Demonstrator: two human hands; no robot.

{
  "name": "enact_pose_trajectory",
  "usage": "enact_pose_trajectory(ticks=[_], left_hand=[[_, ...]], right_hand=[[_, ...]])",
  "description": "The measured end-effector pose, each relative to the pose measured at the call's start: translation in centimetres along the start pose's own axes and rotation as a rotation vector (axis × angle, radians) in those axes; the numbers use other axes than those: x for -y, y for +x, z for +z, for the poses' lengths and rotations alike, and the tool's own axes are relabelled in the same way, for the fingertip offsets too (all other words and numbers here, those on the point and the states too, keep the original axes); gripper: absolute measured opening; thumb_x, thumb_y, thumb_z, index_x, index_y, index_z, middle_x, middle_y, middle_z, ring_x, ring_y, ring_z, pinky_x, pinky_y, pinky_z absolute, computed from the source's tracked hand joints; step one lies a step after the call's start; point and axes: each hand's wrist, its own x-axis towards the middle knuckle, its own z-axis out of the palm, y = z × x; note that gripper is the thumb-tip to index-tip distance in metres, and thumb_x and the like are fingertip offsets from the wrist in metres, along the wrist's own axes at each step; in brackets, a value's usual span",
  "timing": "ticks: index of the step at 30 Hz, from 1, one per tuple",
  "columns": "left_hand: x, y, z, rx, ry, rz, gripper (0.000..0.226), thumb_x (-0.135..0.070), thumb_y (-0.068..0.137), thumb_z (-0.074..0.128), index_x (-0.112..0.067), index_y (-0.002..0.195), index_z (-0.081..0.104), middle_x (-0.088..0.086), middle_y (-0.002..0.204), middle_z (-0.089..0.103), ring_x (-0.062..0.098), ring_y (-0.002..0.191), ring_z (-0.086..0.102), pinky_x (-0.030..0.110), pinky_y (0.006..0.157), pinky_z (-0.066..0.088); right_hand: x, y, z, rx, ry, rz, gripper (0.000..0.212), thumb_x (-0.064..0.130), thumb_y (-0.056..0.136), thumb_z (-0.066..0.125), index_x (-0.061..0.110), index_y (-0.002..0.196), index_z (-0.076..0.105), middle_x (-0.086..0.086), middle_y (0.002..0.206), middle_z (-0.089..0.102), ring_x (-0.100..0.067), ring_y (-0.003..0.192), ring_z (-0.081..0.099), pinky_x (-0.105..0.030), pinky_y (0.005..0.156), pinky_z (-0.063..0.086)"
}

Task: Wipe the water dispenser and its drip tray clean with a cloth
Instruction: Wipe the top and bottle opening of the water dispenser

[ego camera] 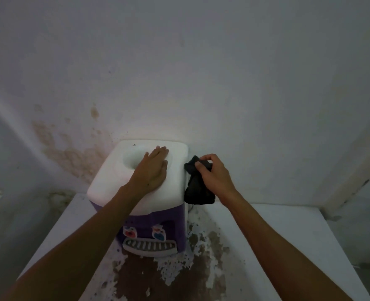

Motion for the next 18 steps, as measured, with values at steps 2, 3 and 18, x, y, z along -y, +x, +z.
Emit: enact_pose_trajectory(ticks=[2,3,18], left_hand=[[0.0,0.1,0.2,-0.018,-0.002,-0.041,0.051,-0.012,0.108,0.034,-0.004,0.158,0.027,0.01,0.166,0.024,0.021,0.156,0.014,0.03,0.125,0.005],[0.1,0.3,0.0,-0.03,-0.006,-0.072,0.051,-0.011,0.108,0.035,-0.004,0.158,0.027,0.01,0.166,0.024,0.021,0.155,0.015,0.028,0.123,0.006],[0.0,1.7,-1.2,0.005,0.008,-0.233,0.048,-0.009,0.107,0.04,-0.008,0.155,0.035,0.009,0.162,0.035,0.025,0.149,0.032,0.03,0.122,0.016]], right_hand=[[0.1,-0.1,1.5,0.051,-0.073,-0.163,0.029,0.024,0.096,0.064,0.021,0.123,0.055,0.003,0.11,0.064,-0.014,0.096,0.062,-0.022,0.08,0.05],[0.1,0.1,2.3,0.065,-0.111,-0.254,0.033,0.02,0.095,0.064,0.019,0.127,0.054,0.002,0.112,0.063,-0.013,0.098,0.059,-0.018,0.082,0.047],[2.8,8.3,6.5,0.065,-0.345,-0.468,0.017,0.007,0.094,0.058,0.012,0.111,0.062,-0.015,0.09,0.062,-0.028,0.088,0.055,-0.037,0.07,0.049]])
